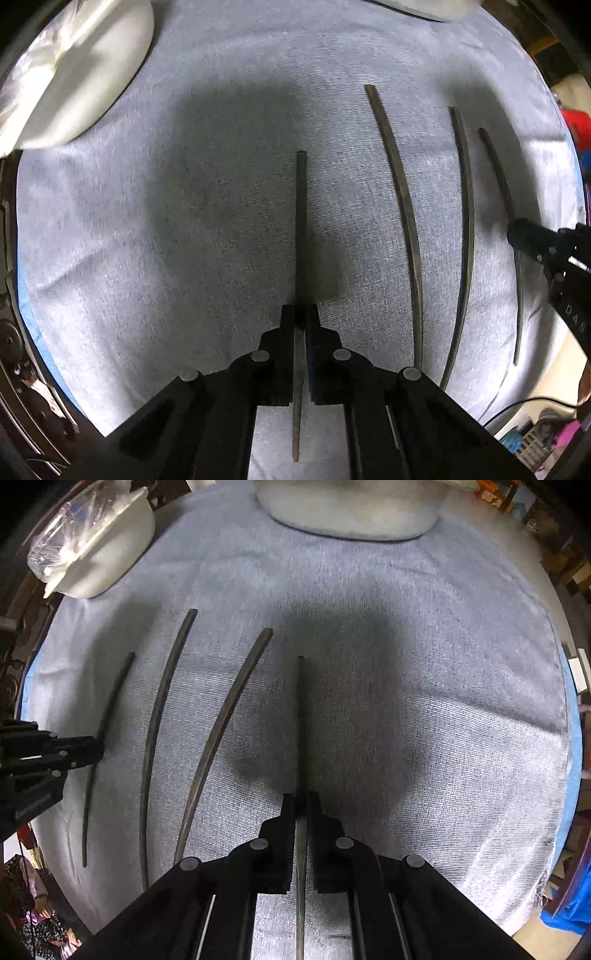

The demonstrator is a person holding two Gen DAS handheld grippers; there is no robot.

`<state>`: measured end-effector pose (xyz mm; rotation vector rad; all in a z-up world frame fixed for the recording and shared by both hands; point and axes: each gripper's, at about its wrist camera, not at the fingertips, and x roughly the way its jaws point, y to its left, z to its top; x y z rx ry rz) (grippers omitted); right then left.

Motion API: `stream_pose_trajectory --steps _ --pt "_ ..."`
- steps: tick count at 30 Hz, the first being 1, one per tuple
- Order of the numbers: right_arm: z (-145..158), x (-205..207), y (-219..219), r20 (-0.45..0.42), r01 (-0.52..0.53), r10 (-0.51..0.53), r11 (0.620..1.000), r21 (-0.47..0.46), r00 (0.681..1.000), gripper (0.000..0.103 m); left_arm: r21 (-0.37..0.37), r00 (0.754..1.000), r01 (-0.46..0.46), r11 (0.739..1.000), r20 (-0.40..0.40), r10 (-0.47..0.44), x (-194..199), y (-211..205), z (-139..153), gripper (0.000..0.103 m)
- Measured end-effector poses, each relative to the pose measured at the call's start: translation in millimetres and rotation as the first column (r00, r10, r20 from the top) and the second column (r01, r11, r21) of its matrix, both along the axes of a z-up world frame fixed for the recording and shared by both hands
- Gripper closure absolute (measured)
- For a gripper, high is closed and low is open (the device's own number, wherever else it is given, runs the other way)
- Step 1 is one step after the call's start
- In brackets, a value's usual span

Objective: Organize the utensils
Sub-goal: 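Grasp a dark chopstick with the right tool while the left tool grasps another, then lift both chopsticks upright and carry them toward the black cup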

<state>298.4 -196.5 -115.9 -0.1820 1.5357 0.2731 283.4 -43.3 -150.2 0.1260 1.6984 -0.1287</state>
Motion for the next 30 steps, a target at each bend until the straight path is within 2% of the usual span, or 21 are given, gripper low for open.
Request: stream_pose_trajectory --steps 4,8,15,19,23,24,27,30 --pt "0 10 0 -0.051 0.015 -0.015 1.0 -0.002 0.999 0.094 0.019 1.0 0.014 1.0 0.011 -0.015 -1 1 0 0.097" --pt "3 6 -7 -0.065 0.057 -0.055 0.998 0.025 0.996 0.096 -0.009 0.999 -0.024 1.0 0.039 0.025 -13 9 2 0.098" --pt "24 -25 -42 0.004 0.152 -0.153 0.983 0.103 0.988 0.096 -0.094 0.981 -0.144 0.985 0.116 0.154 -50 48 17 0.098" --pt "52 -56 -56 0.093 0.184 -0.2 0.97 0.157 0.975 0.096 -0.19 0.95 -0.21 0.959 0.192 0.246 -80 81 35 0.098" --pt "79 -93 -71 0.17 0.203 -0.241 0.956 0.213 0.955 0.096 -0.229 0.907 -0.257 0.939 0.28 0.316 -112 97 53 0.098" --pt "86 -102 -75 0.185 0.206 -0.25 0.952 0.226 0.95 0.096 -0.23 0.898 -0.265 0.936 0.296 0.327 -118 99 56 0.098" --pt "91 -116 -78 0.217 0.209 -0.266 0.944 0.257 0.939 0.096 -0.198 0.849 -0.29 0.936 0.399 0.347 -138 102 76 0.098" --pt "94 -128 -78 0.234 0.209 -0.279 0.936 0.283 0.931 0.096 -0.193 0.81 -0.312 0.93 0.458 0.367 -157 100 89 0.098"
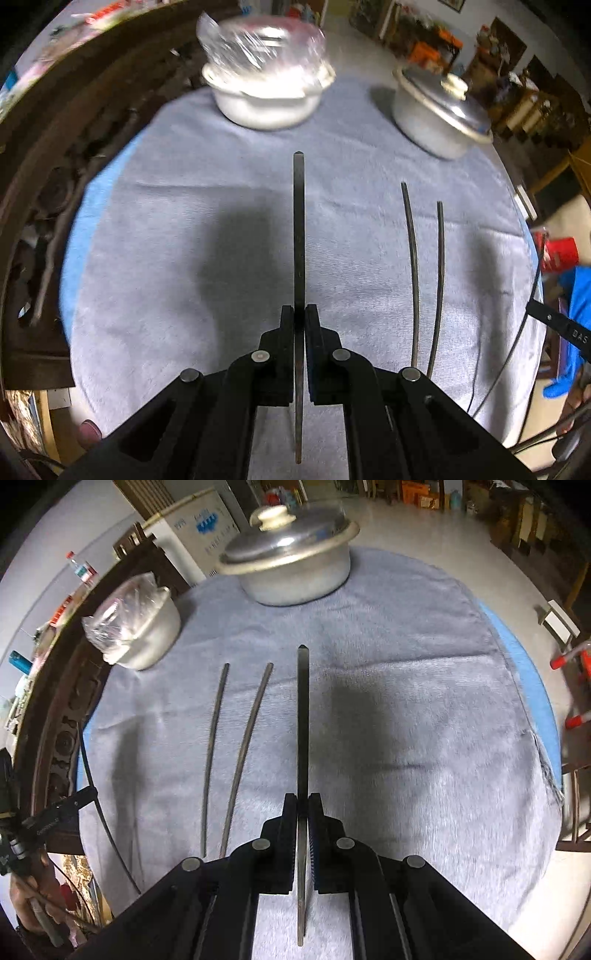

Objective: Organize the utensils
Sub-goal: 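Lift both chopsticks upright and carry them toward the black cup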

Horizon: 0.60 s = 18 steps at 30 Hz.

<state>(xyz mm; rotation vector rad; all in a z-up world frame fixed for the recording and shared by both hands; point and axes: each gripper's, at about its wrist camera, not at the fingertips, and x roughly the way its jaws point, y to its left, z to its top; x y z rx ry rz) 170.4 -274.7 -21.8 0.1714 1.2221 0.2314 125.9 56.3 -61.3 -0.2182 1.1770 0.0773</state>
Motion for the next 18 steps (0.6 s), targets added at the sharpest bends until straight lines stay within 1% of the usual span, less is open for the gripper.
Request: stream_pose_trajectory --steps 3,6,7,8,18 --pt "2 -12 9 0.021 0.006 -0.006 1.0 0.017 1.0 0.096 0.016 0.999 -0.025 1.0 0.047 0.024 -14 -4 8 0.098" --pt "5 -22 7 0.045 0.018 -0.02 0.999 0.042 0.999 0.096 0.027 0.996 -0.037 0.999 0.083 0.035 -23 -13 17 0.098" --pt "3 -22 7 0.049 0.022 -0.024 0.999 0.049 0.999 0.096 0.028 0.995 -0.04 0.999 0.092 0.038 -27 -11 26 0.098" --pt "5 -25 6 0.057 0.027 -0.031 0.998 0.061 0.998 0.096 0.035 0.993 -0.044 0.998 0.107 0.04 -31 -12 29 0.098" --pt "21 -46 5 0.104 0.03 -0.041 0.994 0.107 0.994 0.096 0.077 0.98 -0.052 0.996 0.194 0.036 -62 -17 54 0.098"
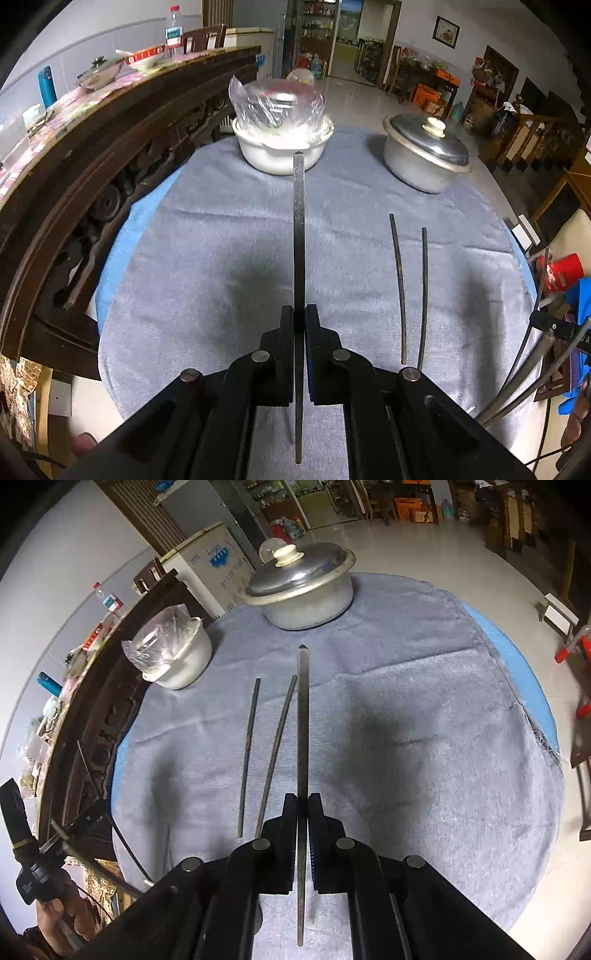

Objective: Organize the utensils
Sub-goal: 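Lift both chopsticks upright and carry them toward the black cup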

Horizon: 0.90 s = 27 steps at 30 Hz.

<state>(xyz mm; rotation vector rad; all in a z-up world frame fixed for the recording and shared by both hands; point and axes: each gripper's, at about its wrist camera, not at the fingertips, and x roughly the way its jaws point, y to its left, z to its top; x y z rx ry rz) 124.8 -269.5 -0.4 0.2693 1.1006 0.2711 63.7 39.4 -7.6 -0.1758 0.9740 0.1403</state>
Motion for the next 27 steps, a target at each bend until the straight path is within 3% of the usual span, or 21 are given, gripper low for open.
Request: stream_pose_trajectory --steps 16,27 --pt "-2 -7 2 0.015 0.008 -0.008 1.0 0.02 1.0 0.096 0.025 1.0 -0.001 1.0 0.022 0.0 -9 -7 3 0.098" --pt "-10 -8 -5 0.012 0.03 -0.031 0.998 0.054 0.999 0.096 -0.011 0.999 -0.032 0.999 0.019 0.032 -11 3 -4 0.098"
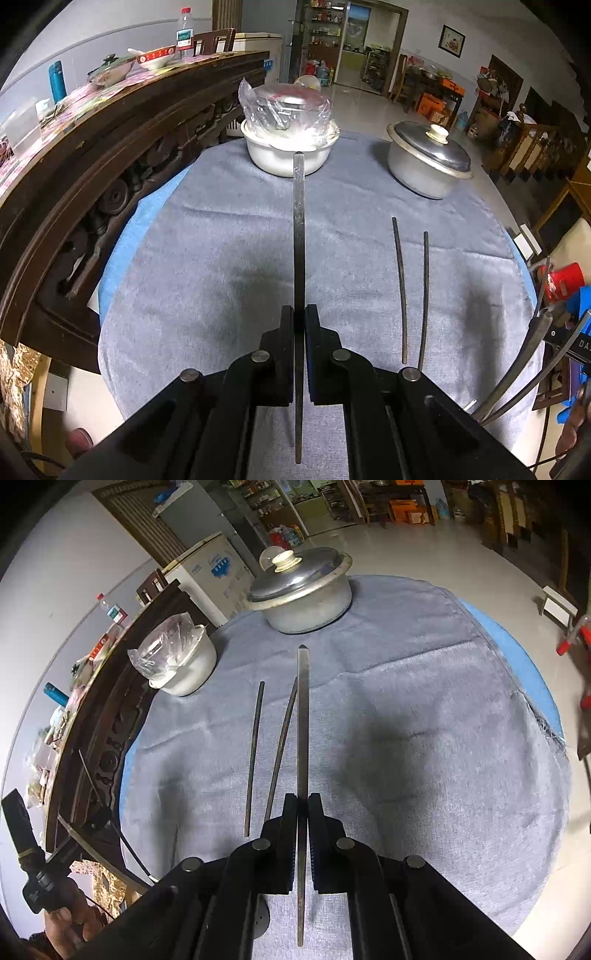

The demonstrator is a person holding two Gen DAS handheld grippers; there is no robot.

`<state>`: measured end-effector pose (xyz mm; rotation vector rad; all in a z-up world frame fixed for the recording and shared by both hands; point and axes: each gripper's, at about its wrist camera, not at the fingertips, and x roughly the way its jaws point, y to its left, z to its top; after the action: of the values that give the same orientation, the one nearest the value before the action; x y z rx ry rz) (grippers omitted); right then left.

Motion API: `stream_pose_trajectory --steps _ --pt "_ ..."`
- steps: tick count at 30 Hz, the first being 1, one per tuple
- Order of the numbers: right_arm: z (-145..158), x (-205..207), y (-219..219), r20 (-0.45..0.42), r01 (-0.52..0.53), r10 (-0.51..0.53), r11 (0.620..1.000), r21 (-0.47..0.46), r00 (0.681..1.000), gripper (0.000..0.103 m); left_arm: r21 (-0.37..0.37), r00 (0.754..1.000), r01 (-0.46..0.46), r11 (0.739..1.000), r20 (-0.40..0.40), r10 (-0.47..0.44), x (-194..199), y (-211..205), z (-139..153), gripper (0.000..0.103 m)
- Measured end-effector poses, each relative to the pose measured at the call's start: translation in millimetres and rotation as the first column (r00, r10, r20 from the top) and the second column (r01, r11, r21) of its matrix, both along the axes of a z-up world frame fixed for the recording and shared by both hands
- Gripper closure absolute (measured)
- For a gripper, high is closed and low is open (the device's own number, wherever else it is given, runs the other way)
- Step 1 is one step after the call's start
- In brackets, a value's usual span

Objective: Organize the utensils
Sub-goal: 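Lift both chopsticks upright and carry them toward the black cup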

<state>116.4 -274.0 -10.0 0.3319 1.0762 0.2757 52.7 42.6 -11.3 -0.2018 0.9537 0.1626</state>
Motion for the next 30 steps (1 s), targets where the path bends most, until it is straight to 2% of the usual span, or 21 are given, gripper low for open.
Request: stream_pose_trajectory --steps 9,24,30 --pt "-3 -3 -1 0.001 -0.004 0.004 1.0 0.014 1.0 0.096 0.018 1.0 -0.017 1.0 -0.006 0.017 -3 0 -7 0.098" --pt "-4 -10 2 0.007 -0.007 0.007 1.0 0.018 1.0 0.096 0.075 0.996 -0.04 0.996 0.082 0.034 -14 -1 5 0.098" --pt "-2 -11 4 0.016 -0.008 0.008 1.0 0.018 1.0 0.096 0.069 0.993 -0.034 0.997 0.119 0.026 -17 -3 9 0.098"
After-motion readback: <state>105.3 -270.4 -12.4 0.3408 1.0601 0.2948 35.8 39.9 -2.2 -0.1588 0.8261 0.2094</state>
